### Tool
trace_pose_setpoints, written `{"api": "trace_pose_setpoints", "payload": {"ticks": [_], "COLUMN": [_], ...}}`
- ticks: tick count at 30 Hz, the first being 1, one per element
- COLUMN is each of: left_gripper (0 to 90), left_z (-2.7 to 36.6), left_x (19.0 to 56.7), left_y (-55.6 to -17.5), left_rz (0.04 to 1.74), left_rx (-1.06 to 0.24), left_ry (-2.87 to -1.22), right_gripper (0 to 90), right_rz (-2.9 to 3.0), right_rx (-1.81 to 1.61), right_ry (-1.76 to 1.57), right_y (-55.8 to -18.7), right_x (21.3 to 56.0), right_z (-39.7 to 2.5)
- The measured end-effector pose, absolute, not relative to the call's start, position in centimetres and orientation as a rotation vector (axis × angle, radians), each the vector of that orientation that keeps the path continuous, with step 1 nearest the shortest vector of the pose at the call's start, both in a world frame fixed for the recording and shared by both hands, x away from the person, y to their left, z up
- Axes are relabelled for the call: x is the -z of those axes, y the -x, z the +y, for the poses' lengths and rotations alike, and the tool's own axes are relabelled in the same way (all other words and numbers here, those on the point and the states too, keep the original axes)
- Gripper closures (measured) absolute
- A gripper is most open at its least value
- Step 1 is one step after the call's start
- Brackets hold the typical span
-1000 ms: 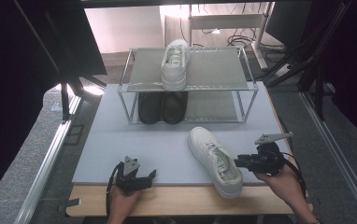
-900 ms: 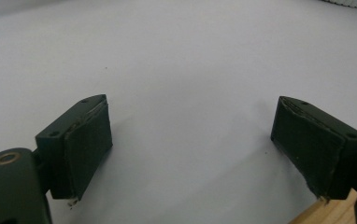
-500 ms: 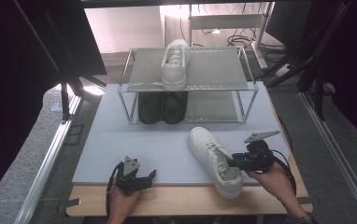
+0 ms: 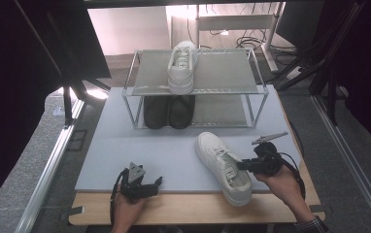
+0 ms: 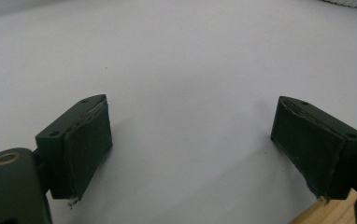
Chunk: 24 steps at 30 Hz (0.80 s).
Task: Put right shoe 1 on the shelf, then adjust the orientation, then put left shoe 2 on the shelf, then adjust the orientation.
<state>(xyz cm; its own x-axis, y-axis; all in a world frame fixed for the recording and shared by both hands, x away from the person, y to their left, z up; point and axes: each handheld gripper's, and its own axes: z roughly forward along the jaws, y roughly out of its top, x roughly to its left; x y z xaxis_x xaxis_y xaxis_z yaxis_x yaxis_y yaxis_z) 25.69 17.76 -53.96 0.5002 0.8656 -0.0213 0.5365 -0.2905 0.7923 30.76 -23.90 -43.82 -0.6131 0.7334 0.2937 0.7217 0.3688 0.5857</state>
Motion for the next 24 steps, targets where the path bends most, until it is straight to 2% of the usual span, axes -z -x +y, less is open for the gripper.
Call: {"api": "trace_pose_setpoints", "payload": {"ticks": [24], "left_gripper": [12.3], "left_z": [17.8], "left_x": [53.9], "left_y": [-25.7], "left_rz": [1.153], "left_rx": [-0.540], "left_ry": [-1.973], "right_gripper": [83.8], "right_rz": [2.523], "right_rx": [-1.356], "right_ry": [-1.616], "right_y": [-32.0], "right_x": [42.6], "right_z": [-26.8]}}
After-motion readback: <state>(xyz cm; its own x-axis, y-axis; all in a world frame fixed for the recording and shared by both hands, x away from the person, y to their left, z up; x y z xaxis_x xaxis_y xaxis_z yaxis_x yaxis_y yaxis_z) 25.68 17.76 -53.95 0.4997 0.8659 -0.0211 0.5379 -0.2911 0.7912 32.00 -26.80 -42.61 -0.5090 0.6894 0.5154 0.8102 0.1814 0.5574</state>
